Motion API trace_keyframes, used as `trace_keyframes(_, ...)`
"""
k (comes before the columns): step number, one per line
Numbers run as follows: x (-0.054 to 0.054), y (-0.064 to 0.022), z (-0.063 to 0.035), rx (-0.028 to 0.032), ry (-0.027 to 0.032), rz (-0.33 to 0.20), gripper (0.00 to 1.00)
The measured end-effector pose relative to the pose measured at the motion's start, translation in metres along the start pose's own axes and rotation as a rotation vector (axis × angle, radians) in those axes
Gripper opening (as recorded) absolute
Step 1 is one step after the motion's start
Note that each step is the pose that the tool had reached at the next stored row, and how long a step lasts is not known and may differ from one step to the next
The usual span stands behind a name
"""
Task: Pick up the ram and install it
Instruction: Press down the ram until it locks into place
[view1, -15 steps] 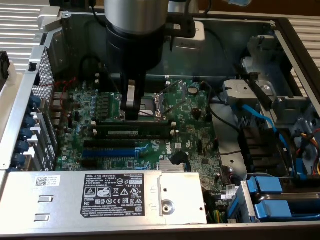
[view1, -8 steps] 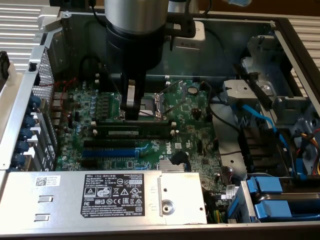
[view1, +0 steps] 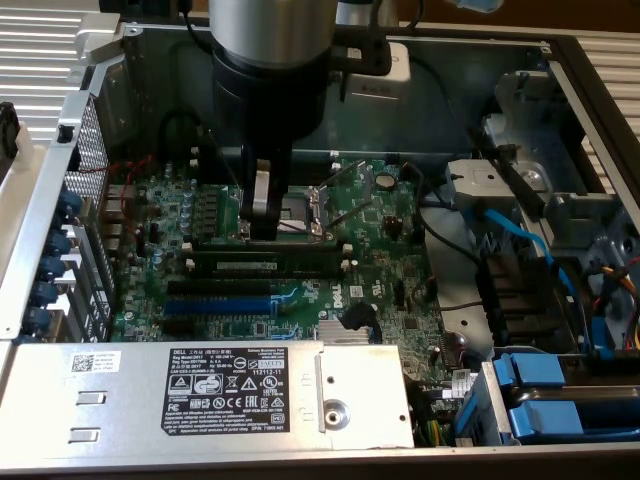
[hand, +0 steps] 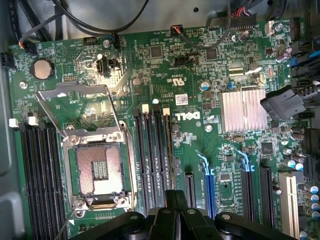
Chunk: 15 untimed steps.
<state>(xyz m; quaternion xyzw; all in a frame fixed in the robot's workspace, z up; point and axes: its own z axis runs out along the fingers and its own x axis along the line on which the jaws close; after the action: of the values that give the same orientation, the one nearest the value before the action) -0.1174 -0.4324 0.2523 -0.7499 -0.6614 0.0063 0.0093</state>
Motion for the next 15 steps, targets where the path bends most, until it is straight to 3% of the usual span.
trace_keyframes(15, 0.0, 0.0, 0.0, -0.0005, 0.004, 0.18, 0.1)
